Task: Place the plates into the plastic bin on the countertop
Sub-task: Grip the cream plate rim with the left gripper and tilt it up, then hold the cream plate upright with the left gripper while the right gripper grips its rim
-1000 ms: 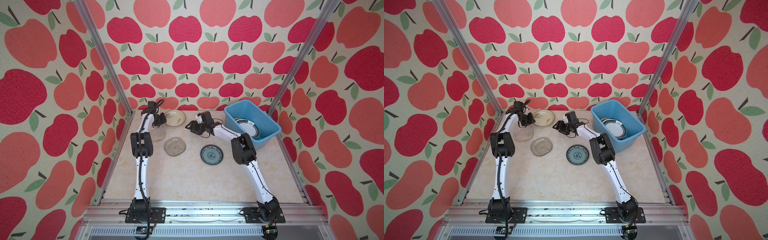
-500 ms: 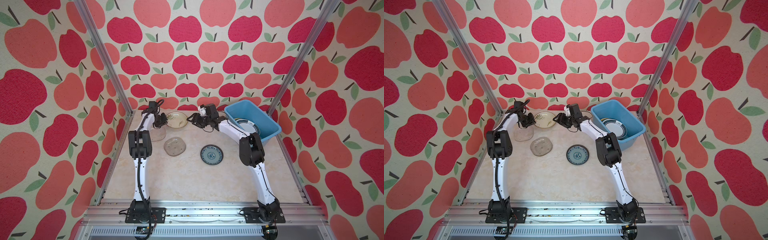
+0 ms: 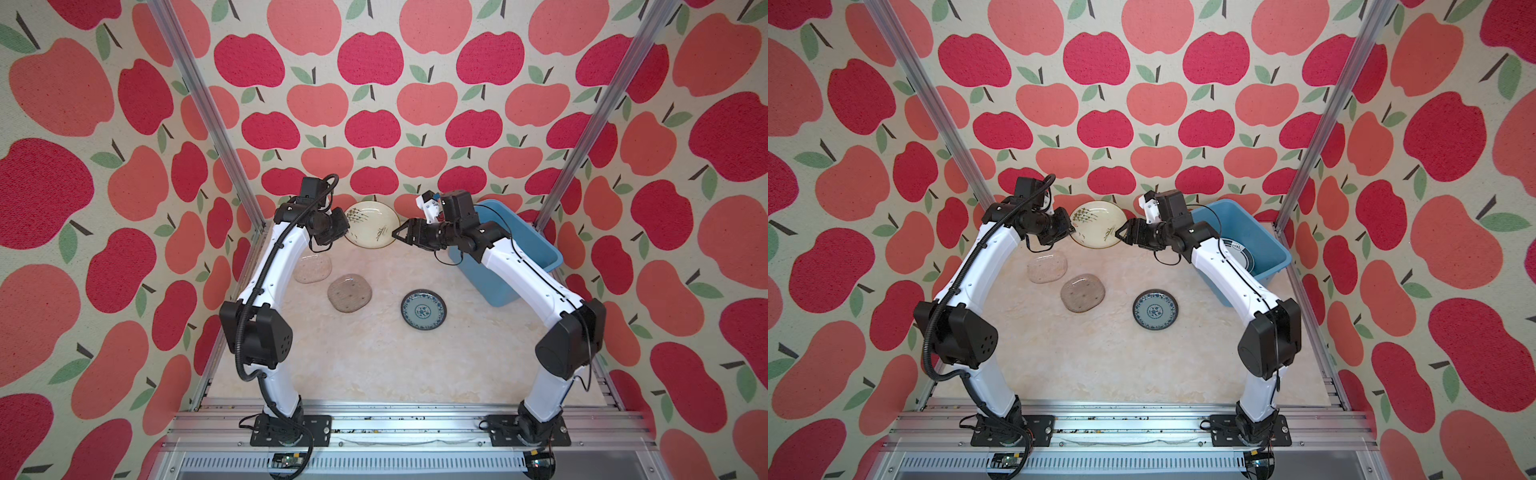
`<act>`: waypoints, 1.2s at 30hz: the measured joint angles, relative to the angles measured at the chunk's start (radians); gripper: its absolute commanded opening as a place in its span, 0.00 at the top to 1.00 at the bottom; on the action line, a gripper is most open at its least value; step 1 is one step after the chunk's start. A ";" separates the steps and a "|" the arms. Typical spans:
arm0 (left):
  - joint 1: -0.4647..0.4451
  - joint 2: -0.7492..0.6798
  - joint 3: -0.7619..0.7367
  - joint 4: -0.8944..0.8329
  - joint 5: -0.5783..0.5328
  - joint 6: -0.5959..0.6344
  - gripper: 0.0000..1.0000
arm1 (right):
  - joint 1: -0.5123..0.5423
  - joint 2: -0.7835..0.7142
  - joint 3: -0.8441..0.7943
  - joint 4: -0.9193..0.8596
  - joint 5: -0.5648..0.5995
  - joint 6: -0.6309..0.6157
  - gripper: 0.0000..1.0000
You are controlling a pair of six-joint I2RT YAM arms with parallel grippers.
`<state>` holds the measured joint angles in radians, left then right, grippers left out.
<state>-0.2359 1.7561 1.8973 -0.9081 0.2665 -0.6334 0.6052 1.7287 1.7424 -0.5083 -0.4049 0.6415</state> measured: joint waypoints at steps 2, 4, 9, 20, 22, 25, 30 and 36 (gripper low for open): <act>-0.051 -0.078 -0.067 -0.013 -0.005 -0.037 1.00 | -0.009 -0.086 -0.071 -0.026 0.000 -0.007 0.32; -0.106 -0.135 -0.115 -0.034 -0.016 -0.073 1.00 | -0.016 -0.165 -0.138 -0.037 -0.005 -0.011 0.31; -0.248 -0.245 -0.212 -0.063 -0.042 -0.168 1.00 | -0.030 -0.359 -0.304 -0.043 -0.031 -0.010 0.33; -0.480 -0.386 -0.344 -0.061 -0.151 -0.348 1.00 | -0.030 -0.562 -0.484 -0.051 -0.042 0.027 0.42; -0.515 -0.386 -0.350 -0.057 -0.178 -0.365 1.00 | -0.030 -0.568 -0.493 -0.062 -0.039 0.032 0.40; -0.551 -0.389 -0.365 -0.042 -0.211 -0.389 1.00 | -0.032 -0.580 -0.493 -0.087 -0.022 0.032 0.37; -0.561 -0.402 -0.389 -0.029 -0.255 -0.416 1.00 | -0.078 -0.605 -0.456 -0.162 0.027 0.013 0.36; -0.560 -0.409 -0.389 -0.021 -0.274 -0.424 1.00 | -0.188 -0.644 -0.437 -0.203 0.045 -0.011 0.36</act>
<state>-0.7963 1.3472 1.5078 -0.9295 -0.0078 -1.0573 0.4171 1.0851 1.3056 -0.7116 -0.3599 0.6300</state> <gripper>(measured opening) 0.099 0.638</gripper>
